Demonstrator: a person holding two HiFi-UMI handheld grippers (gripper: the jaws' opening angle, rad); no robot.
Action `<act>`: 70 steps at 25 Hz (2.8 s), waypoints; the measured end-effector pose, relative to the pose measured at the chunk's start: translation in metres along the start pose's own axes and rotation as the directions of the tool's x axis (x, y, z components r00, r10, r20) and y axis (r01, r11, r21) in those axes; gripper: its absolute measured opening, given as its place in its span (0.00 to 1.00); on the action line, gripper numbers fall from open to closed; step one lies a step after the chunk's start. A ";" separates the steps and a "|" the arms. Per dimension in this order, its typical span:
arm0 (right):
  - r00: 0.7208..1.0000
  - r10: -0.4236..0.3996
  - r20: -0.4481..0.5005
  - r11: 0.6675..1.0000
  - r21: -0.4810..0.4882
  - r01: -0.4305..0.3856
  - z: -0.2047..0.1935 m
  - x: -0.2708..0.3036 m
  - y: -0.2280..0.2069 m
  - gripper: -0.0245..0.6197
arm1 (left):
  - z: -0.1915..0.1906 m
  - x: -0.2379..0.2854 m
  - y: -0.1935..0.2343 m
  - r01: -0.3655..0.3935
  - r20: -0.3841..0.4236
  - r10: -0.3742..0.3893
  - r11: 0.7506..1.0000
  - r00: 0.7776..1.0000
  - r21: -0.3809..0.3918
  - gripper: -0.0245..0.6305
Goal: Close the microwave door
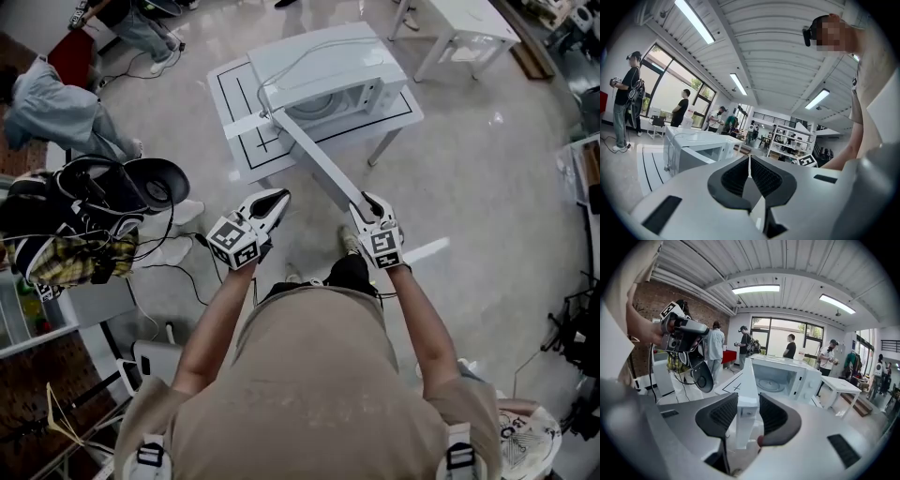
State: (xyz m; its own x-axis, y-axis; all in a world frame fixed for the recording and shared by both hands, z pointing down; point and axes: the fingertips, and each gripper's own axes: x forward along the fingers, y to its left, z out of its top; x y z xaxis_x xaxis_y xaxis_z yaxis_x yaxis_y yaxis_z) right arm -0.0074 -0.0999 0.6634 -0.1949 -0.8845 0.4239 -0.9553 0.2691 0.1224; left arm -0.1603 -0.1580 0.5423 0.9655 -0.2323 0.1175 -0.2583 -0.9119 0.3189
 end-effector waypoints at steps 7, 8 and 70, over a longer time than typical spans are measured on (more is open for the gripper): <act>0.997 0.079 0.023 0.997 -0.022 -0.079 -0.001 0.010 -0.054 0.27 | 0.011 0.051 0.002 -0.061 0.000 0.061 0.998 0.998 -0.005 0.05; 0.995 0.091 0.028 0.996 -0.025 -0.091 -0.001 0.013 -0.062 0.27 | 0.012 0.059 0.003 -0.068 -0.002 0.068 0.998 0.998 -0.005 0.05; 0.984 0.137 0.112 0.959 -0.264 -0.104 0.048 0.152 -0.273 0.34 | 0.046 0.181 0.052 -0.415 0.058 0.415 0.910 0.908 -0.019 0.05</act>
State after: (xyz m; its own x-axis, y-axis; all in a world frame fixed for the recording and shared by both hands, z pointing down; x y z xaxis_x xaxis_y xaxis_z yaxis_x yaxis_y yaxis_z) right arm 0.2130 -0.3265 0.6513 -0.3477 -0.8761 0.3339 -0.8373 0.4504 0.3100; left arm 0.0021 -0.2634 0.5367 0.7713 -0.6092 0.1846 -0.6361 -0.7268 0.2591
